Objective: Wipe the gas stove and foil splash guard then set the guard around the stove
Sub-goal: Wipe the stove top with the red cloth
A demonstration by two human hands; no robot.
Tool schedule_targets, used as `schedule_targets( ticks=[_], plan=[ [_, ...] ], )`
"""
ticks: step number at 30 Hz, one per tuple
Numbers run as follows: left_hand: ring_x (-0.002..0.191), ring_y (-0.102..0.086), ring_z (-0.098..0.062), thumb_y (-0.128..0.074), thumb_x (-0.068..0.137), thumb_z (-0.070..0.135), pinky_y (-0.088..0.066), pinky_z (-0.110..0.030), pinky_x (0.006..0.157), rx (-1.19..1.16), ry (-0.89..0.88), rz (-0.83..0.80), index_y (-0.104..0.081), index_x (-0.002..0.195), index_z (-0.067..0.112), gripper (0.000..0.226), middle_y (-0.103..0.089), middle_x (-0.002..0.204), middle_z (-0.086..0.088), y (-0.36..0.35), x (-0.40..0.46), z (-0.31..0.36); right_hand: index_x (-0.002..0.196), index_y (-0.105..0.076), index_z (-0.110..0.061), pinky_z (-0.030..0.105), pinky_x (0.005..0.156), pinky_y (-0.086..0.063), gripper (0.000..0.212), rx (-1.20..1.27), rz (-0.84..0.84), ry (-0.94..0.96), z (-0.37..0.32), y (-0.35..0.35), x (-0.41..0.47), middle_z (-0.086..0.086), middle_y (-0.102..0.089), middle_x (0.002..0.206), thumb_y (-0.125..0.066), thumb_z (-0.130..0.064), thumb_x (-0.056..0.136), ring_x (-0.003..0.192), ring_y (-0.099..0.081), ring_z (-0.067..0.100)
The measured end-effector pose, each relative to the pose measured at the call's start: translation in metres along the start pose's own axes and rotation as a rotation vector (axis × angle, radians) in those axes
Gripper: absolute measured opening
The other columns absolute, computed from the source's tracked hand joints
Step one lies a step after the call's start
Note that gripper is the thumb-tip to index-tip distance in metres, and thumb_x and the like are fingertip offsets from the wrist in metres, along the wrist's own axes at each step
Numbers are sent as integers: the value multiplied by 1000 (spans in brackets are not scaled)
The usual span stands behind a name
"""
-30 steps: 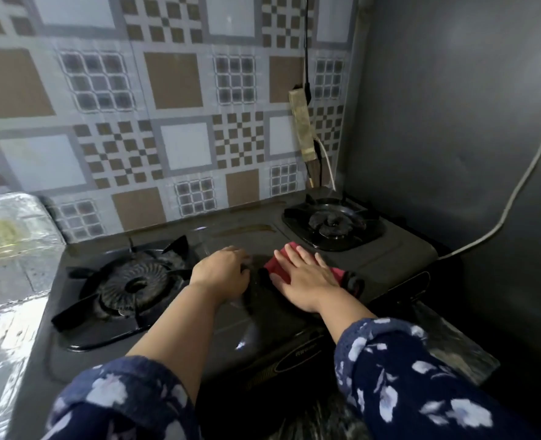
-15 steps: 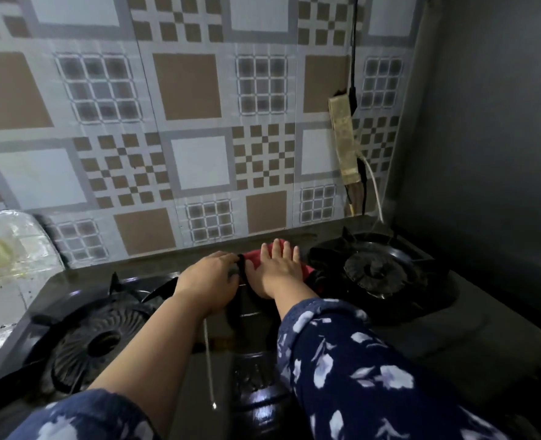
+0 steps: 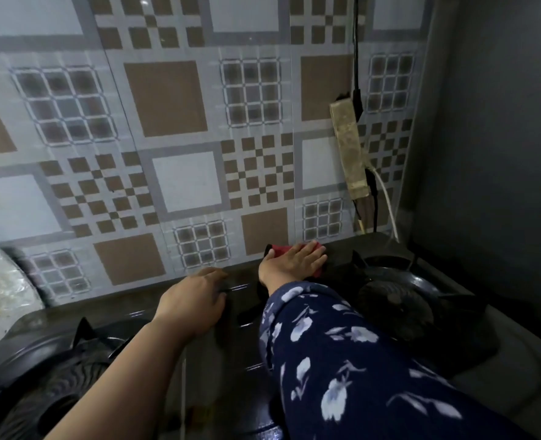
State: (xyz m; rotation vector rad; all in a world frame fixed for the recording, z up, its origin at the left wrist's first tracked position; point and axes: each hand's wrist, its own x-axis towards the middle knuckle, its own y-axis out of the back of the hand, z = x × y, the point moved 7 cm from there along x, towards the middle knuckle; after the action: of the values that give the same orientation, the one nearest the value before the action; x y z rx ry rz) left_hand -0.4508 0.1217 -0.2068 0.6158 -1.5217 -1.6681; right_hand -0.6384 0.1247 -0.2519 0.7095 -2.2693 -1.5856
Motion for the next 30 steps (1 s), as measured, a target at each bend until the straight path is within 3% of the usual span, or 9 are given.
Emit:
schedule_targets(
  ticks=[7, 15, 19, 23, 27, 30],
  plan=[
    [125, -50, -19, -48, 92, 34, -43, -34, 99, -19, 15, 17, -42, 138, 30, 46, -46, 144, 7, 17, -26, -21, 151, -8, -7, 53, 117, 5, 81, -88, -58, 52, 0, -3, -31, 23, 6, 158, -26, -59, 91, 144, 7, 45],
    [133, -42, -19, -47, 92, 36, -36, -35, 108, 10, 69, -111, -47, 135, 24, 45, -42, 146, 3, 23, -74, -31, 152, -9, -27, 47, 119, 4, 69, -184, -167, 552, 8, -9, -118, 8, 4, 162, -15, -62, 94, 148, 5, 34],
    [127, -47, -23, -45, 92, 33, -41, -37, 103, 8, 65, -143, -53, 129, 22, 40, -49, 140, -3, 22, -110, -28, 151, -6, -35, 45, 119, 6, 66, -224, -213, 668, 23, -7, -173, 0, 6, 162, -12, -65, 92, 148, 8, 28],
    [128, -44, -23, -41, 94, 25, -36, -33, 104, -5, 25, -168, -54, 130, 15, 39, -50, 138, -7, 23, -141, -19, 150, -4, -41, 43, 119, 5, 64, -232, -218, 711, 35, -5, -221, -2, 6, 162, -13, -66, 92, 148, 9, 24],
    [124, -50, -28, -41, 92, 25, -42, -39, 102, -62, -2, -137, -54, 129, 18, 39, -53, 134, -9, 26, -164, -20, 150, -3, -42, 42, 119, 7, 58, -260, -239, 824, 47, -5, -267, -5, 8, 162, -16, -59, 95, 148, 12, 19],
    [124, -50, -30, -41, 89, 22, -42, -42, 102, -58, -13, -148, -52, 129, 18, 42, -52, 135, -7, 27, -179, -25, 149, -2, -44, 48, 115, 17, 58, -268, -288, 887, 63, 8, -280, -6, 10, 161, -27, -51, 96, 146, 19, 16]
  ],
)
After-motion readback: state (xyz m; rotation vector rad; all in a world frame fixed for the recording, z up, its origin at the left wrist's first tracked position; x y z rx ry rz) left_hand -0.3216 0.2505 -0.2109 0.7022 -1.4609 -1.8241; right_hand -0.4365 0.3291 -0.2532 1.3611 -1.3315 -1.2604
